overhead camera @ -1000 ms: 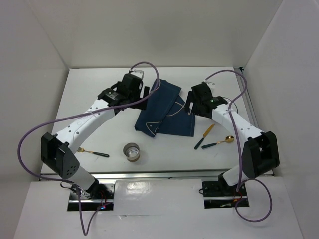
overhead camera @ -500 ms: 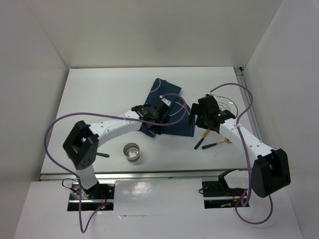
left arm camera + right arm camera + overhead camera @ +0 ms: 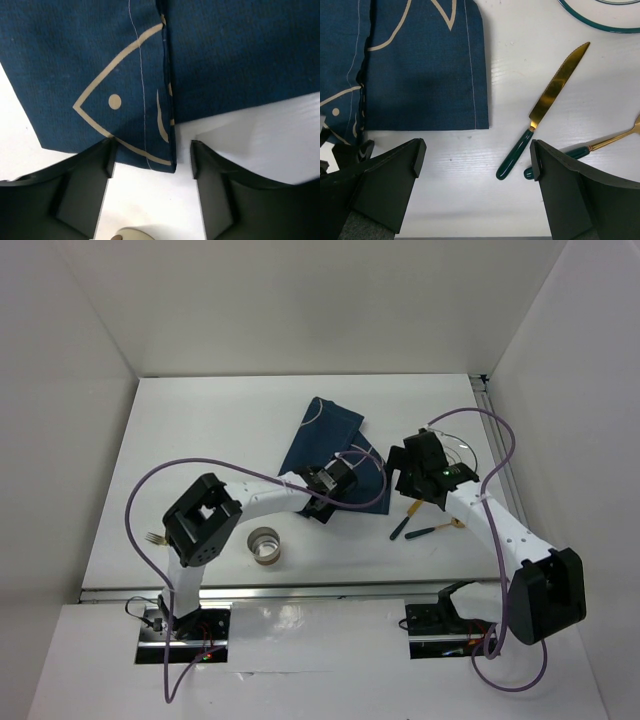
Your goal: Set the dinner table for one person
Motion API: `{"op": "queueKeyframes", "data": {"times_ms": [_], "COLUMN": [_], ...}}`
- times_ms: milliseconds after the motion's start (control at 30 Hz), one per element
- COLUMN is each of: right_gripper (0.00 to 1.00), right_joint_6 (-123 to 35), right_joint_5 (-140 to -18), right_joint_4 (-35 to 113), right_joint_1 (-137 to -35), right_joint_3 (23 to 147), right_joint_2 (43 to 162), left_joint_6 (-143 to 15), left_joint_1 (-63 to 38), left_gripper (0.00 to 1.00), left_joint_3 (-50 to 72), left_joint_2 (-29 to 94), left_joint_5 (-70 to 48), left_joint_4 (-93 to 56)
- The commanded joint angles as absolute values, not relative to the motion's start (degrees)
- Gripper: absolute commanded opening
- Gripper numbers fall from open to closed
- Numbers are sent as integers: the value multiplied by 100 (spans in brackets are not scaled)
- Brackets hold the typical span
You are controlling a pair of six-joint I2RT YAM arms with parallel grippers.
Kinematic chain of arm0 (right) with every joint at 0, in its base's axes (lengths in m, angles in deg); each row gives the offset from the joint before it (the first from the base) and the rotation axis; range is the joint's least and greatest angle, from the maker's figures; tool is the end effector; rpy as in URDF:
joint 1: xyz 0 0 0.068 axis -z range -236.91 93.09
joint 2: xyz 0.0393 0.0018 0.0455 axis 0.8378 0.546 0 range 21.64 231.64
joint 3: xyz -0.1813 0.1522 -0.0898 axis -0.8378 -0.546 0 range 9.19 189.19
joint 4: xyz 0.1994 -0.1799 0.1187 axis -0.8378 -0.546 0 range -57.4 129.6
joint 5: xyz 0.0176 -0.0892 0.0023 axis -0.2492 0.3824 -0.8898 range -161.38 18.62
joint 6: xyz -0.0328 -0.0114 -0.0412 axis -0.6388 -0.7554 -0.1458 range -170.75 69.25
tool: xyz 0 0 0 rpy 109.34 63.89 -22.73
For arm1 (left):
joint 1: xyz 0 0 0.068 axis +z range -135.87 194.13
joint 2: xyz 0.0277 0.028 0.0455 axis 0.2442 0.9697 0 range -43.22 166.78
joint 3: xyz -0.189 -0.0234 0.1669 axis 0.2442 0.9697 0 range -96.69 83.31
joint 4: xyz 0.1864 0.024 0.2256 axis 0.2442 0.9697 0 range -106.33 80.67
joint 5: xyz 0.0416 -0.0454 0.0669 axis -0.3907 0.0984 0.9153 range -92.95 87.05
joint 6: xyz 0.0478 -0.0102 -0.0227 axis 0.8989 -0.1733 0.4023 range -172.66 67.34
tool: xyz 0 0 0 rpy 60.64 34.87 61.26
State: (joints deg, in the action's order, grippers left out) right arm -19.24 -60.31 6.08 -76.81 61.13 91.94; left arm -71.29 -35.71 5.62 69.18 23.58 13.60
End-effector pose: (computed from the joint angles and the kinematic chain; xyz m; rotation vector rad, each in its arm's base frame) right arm 0.2740 0.0919 0.2263 0.3303 2.4369 0.1536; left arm 0.2842 -0.3122 0.1335 0.5486 2.4606 0.1719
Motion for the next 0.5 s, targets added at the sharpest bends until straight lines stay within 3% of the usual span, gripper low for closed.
{"op": "queueKeyframes", "data": {"times_ms": [0, 233, 467], "right_gripper": [99, 98, 98], "right_joint_6": [-1937, -1990, -2042], "right_joint_5": [-6083, -6364, -6671], "right_joint_4": [647, 883, 1051], "right_joint_1": [-7642, -7642, -7589], "right_joint_3": [5991, 5867, 5700], "right_joint_2": [9115, 9273, 9537], "left_joint_6": [-7243, -7357, -7462], "left_joint_1": [-3605, -3605, -3500], "left_gripper": [74, 56, 56], "left_joint_3": [342, 236, 131], "left_joint_2": [7208, 7262, 7209], "left_joint_5": [2710, 3106, 3229], "left_joint_4": [1469, 1742, 2032]}}
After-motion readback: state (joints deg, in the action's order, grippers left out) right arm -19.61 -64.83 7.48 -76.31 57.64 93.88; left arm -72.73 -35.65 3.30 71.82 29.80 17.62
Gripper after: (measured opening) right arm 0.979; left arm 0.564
